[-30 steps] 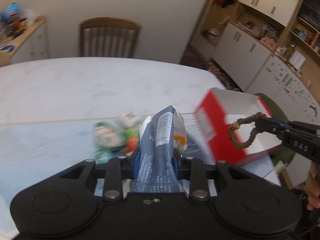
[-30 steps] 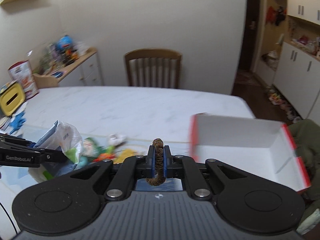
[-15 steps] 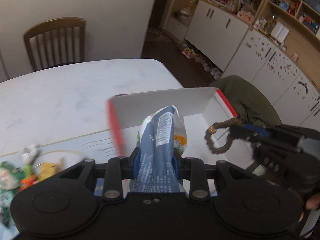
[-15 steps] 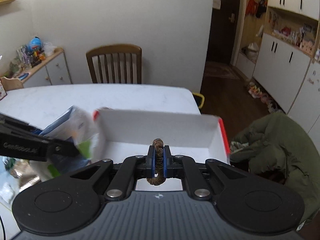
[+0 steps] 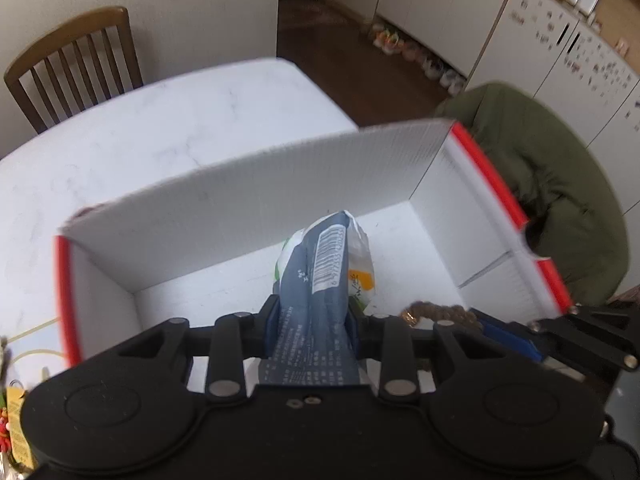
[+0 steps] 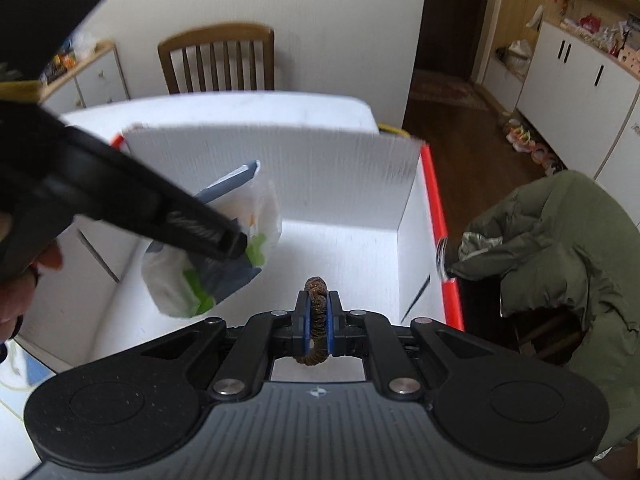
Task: Organize objects
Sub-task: 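Carry both items into the red shoebox and open both tools, then withdraw both tools from the box back to the pile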
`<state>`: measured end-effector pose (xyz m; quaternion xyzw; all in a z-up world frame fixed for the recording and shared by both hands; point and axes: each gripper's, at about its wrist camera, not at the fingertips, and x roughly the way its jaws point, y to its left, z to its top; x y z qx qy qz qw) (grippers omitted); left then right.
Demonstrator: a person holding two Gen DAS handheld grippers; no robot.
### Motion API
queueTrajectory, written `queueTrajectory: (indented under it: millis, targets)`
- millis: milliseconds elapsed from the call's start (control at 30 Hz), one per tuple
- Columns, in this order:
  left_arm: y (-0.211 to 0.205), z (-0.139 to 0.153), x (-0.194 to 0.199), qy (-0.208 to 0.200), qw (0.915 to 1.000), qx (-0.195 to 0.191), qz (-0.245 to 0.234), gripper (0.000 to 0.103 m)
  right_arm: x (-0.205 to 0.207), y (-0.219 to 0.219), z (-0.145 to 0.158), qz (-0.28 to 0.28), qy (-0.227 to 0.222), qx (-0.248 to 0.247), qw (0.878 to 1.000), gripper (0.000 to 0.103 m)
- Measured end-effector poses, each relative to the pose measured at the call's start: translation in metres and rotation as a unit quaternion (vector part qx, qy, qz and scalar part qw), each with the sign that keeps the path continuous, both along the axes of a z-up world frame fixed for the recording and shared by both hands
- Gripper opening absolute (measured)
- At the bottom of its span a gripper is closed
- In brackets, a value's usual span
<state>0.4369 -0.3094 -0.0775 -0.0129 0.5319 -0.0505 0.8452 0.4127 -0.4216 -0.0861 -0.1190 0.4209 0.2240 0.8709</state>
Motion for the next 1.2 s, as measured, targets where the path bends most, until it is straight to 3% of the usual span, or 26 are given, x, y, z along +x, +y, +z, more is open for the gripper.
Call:
queueTrajectory:
  millis: [233,467,533,600,667,933,1100,1200]
  targets:
    - [-0.004,-0.036,0.011,0.052,0.9986,0.002,-0.01,0.033,0.003,0.0,-0.015,0.014,0.02,-0.019,1.0,0.007]
    - [-0.001,-0.04,0.014,0.067,0.9976,0.002,-0.016,0.038,0.007,-0.004,-0.018,0.024,0.032,-0.015,0.999,0.008]
    - [0.003,-0.038,0.012,0.07,0.9974,-0.007,-0.014,0.044,0.007,-0.007,-0.016,0.027,0.035,-0.009,0.999,0.008]
    - [0.005,-0.034,0.01,0.065,0.9978,-0.008,-0.016,0.062,0.006,-0.009,-0.013,0.035,0.036,-0.007,0.999,0.008]
    - [0.006,-0.027,0.007,0.053,0.9984,-0.009,-0.018,0.073,0.004,-0.009,-0.01,0.043,0.032,-0.007,0.999,0.009]
    - [0.019,0.003,-0.026,0.011,0.9994,-0.026,-0.021,0.08,-0.001,-0.023,0.002,0.035,0.02,0.021,0.999,0.011]
    - [0.023,0.027,-0.042,-0.023,0.9989,-0.036,-0.019,0.083,-0.008,-0.03,0.016,0.029,0.005,0.04,0.999,0.03]
    - [0.023,0.037,-0.051,-0.044,0.9981,-0.042,-0.013,0.084,-0.016,-0.032,0.026,0.029,-0.004,0.053,0.998,0.031]
